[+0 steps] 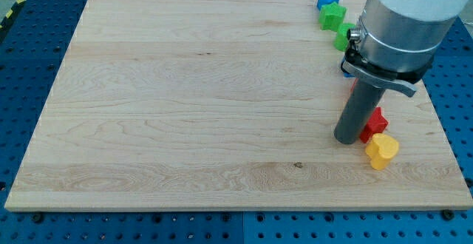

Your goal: Place your arm right to the yellow heart

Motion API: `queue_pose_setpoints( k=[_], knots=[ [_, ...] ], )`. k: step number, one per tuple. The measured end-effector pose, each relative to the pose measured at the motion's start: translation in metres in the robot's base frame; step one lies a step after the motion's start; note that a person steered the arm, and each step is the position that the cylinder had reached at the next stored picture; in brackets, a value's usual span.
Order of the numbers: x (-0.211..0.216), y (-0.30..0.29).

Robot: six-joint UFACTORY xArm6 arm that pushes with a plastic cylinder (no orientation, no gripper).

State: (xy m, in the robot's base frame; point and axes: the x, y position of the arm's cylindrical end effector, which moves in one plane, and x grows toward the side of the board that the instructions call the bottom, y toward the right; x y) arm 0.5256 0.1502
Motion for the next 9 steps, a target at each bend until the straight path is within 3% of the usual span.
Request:
queue_pose_setpoints(
  k=[2, 4, 5, 6, 7, 9],
  knots=[
    [-0.019, -0.006],
    [-0.026, -0.069],
    [-0.019, -0.092],
    [0.018, -0.092],
    [0.053, -0.058],
    [0.089, 0.071]
  ],
)
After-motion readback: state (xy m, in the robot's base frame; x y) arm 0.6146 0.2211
